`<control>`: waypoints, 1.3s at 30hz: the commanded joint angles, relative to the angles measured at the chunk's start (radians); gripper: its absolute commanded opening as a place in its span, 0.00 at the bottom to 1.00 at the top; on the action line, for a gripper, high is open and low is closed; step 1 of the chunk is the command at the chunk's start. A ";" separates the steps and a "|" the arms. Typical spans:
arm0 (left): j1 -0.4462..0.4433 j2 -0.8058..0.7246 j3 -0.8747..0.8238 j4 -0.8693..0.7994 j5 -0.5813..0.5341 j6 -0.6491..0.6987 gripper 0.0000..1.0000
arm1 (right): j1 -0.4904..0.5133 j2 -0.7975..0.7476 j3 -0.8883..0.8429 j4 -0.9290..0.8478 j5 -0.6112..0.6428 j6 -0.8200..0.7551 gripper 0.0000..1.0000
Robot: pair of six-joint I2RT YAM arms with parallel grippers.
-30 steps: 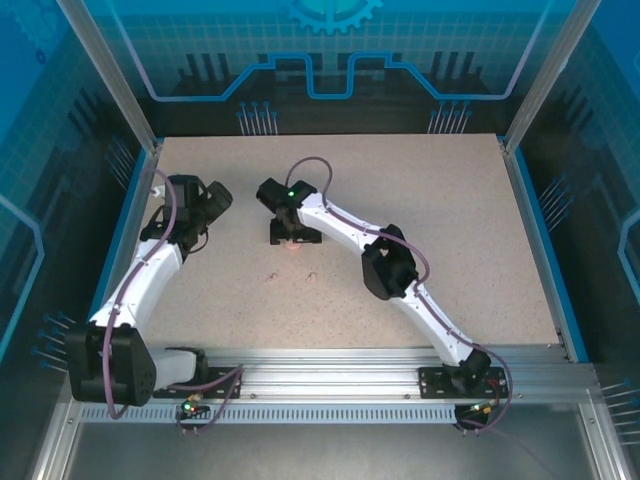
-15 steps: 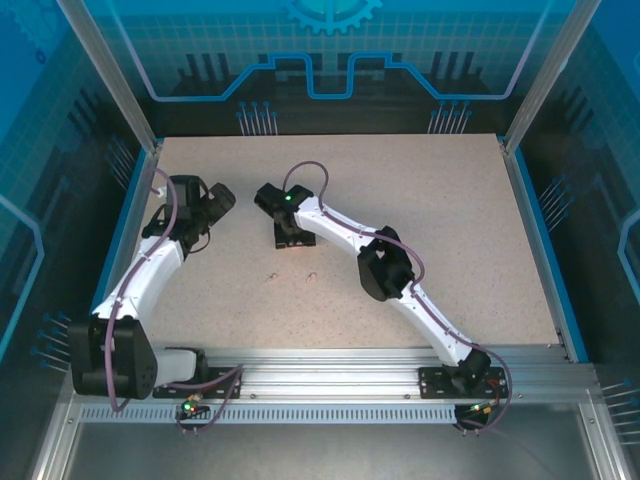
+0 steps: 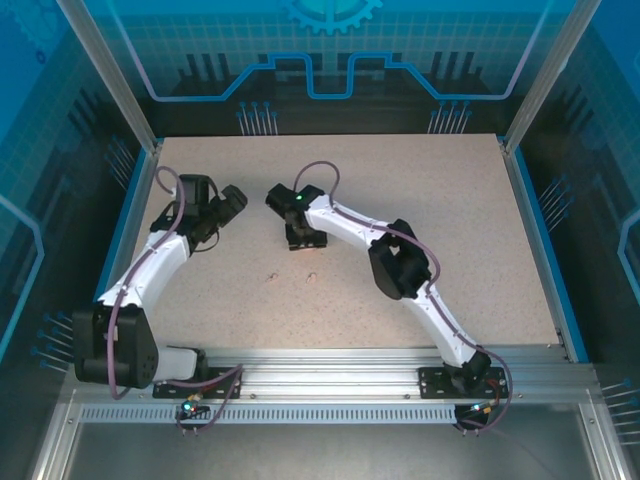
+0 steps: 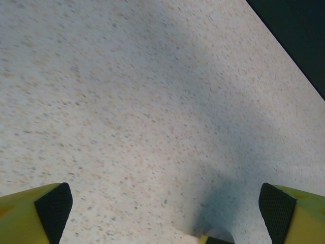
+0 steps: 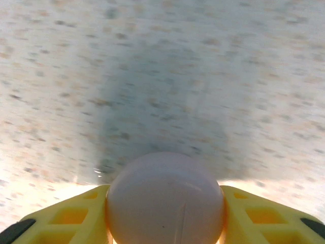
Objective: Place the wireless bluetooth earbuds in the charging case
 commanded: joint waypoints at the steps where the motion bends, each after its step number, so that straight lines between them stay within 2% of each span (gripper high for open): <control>1: -0.051 0.029 0.039 -0.002 0.040 -0.040 0.99 | -0.050 -0.110 -0.124 0.056 0.030 0.034 0.47; 7: -0.136 0.088 0.041 0.058 0.049 -0.110 0.99 | -0.112 -0.180 -0.291 0.152 -0.027 0.113 0.47; 12: -0.186 0.158 0.065 0.082 0.069 -0.169 0.99 | -0.129 -0.143 -0.260 0.135 -0.052 0.166 0.49; 21: -0.214 0.225 0.086 0.090 0.114 -0.319 0.99 | -0.134 -0.107 -0.247 0.087 -0.047 0.276 0.53; 25: -0.220 0.206 0.047 0.156 0.121 -0.337 0.99 | -0.139 -0.076 -0.240 0.086 -0.062 0.292 0.55; 28: -0.221 0.197 0.042 0.169 0.125 -0.338 0.99 | -0.141 -0.068 -0.227 0.078 -0.064 0.296 0.62; 31: -0.220 0.193 0.049 0.165 0.131 -0.326 0.99 | -0.141 -0.068 -0.219 0.071 -0.058 0.297 0.65; 39: -0.223 0.179 0.038 0.184 0.135 -0.308 0.99 | -0.151 -0.049 -0.202 0.054 -0.047 0.281 0.66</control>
